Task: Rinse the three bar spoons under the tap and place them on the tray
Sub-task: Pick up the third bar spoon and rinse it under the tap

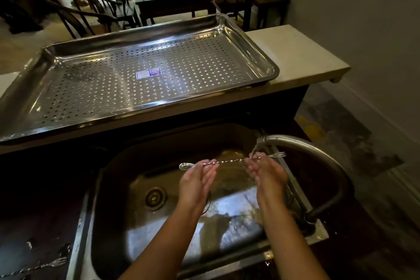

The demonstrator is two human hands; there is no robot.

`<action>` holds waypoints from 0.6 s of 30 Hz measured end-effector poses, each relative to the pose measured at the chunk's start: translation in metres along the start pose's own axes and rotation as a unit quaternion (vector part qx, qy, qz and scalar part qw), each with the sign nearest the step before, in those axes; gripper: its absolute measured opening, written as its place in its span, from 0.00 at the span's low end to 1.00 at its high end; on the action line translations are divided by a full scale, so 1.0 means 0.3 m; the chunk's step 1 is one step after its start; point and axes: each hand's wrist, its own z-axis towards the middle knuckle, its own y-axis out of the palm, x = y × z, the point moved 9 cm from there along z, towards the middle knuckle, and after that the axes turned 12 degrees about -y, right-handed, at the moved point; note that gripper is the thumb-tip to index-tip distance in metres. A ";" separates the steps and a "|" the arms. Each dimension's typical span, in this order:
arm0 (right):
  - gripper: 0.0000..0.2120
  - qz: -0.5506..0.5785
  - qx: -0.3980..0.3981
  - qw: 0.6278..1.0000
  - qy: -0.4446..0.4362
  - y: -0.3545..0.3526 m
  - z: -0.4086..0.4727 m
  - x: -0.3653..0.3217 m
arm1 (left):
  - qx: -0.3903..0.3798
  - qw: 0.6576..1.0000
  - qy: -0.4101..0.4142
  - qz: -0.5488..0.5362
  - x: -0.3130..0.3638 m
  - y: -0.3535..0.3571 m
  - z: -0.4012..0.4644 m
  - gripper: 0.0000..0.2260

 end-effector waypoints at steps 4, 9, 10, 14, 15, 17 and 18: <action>0.04 -0.048 -0.060 0.997 -0.012 0.053 -0.053 0.034 | -0.029 0.999 -0.022 0.029 -0.096 0.095 0.017 0.09; 0.07 0.001 -0.054 0.998 -0.021 0.027 -0.040 -0.003 | -0.033 0.998 -0.055 0.022 -0.160 0.157 0.027 0.08; 0.08 0.007 -0.057 0.998 -0.021 0.017 -0.034 -0.013 | -0.034 0.997 -0.064 0.016 -0.171 0.166 0.027 0.07; 0.09 0.022 -0.061 0.998 -0.024 -0.021 -0.027 -0.040 | -0.030 0.995 -0.093 -0.012 -0.213 0.205 0.031 0.05; 0.09 0.027 -0.059 0.998 -0.027 -0.033 -0.027 -0.050 | -0.025 0.995 -0.098 -0.025 -0.220 0.212 0.033 0.05; 0.10 0.017 -0.050 0.998 -0.039 -0.059 -0.020 -0.073 | -0.013 0.994 -0.104 -0.042 -0.231 0.221 0.038 0.04; 0.11 0.007 -0.047 0.998 -0.050 -0.069 -0.018 -0.087 | -0.008 0.993 -0.105 -0.049 -0.236 0.227 0.041 0.04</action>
